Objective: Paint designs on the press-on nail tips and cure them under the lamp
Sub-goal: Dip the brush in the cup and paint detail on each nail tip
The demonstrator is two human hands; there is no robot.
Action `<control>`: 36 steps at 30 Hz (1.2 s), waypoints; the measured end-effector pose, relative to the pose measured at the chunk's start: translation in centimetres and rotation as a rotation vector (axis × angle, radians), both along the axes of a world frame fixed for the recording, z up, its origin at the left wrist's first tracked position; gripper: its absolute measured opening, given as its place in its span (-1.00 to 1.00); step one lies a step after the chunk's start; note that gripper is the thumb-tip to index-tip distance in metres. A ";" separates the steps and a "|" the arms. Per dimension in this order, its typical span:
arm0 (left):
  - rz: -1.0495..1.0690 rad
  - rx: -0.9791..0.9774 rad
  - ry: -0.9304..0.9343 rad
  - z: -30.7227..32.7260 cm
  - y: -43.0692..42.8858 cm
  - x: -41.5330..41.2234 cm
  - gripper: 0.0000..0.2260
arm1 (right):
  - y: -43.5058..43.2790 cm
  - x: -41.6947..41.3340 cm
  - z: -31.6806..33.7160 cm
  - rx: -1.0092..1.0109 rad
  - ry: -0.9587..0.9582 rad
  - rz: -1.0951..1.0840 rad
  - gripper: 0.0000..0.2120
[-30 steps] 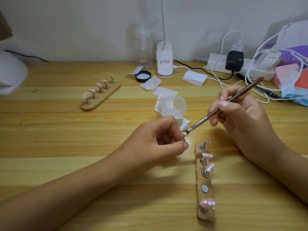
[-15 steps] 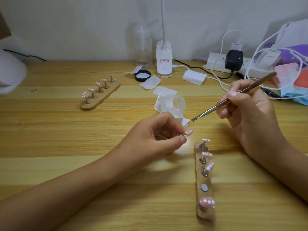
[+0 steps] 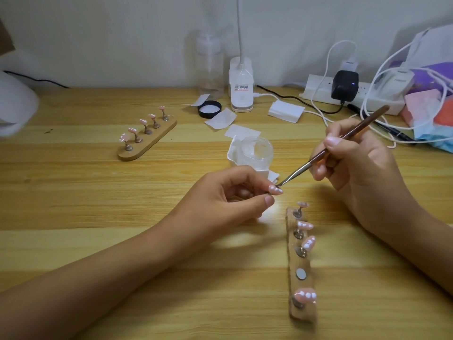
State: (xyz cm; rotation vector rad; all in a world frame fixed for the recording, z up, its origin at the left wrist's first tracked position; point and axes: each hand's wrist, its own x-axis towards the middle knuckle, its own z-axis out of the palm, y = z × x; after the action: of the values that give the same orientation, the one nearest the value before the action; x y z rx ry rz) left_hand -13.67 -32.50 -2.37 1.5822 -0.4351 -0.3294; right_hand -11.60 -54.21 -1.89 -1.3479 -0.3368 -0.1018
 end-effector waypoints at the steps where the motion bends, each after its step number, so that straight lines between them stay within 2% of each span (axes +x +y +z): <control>1: -0.001 -0.005 -0.003 0.0 0.1 0.0 -0.86 | 0.0 0.0 0.0 -0.008 -0.001 0.007 -0.95; 7: 0.011 -0.037 0.009 -0.2 0.3 0.2 -0.88 | -0.1 0.2 -0.1 0.006 0.006 0.017 -0.93; 11: 0.029 -0.133 0.073 -0.1 0.3 0.3 -0.87 | -0.2 0.3 -0.2 0.005 0.011 0.017 -0.92; 14: 0.040 -0.189 0.122 0.0 0.3 0.4 -0.95 | -0.2 0.2 -0.1 0.032 -0.012 0.017 -0.91; 18: 0.044 -0.190 0.106 0.0 0.3 0.4 -0.88 | -0.1 0.2 0.1 0.078 -0.022 0.021 -0.88; 28: 0.040 -0.186 0.074 0.1 0.2 0.4 -0.85 | 0.1 0.0 0.3 0.033 -0.018 0.055 -0.78; 36: 0.006 -0.226 0.087 0.0 0.2 0.3 -0.90 | 0.3 -0.3 0.3 -0.007 -0.021 0.036 -0.86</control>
State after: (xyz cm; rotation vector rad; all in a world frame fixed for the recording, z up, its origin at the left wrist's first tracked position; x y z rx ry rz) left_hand -13.36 -32.26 -2.32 1.3440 -0.3863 -0.3307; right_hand -11.86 -53.87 -1.57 -1.3484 -0.3792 -0.0853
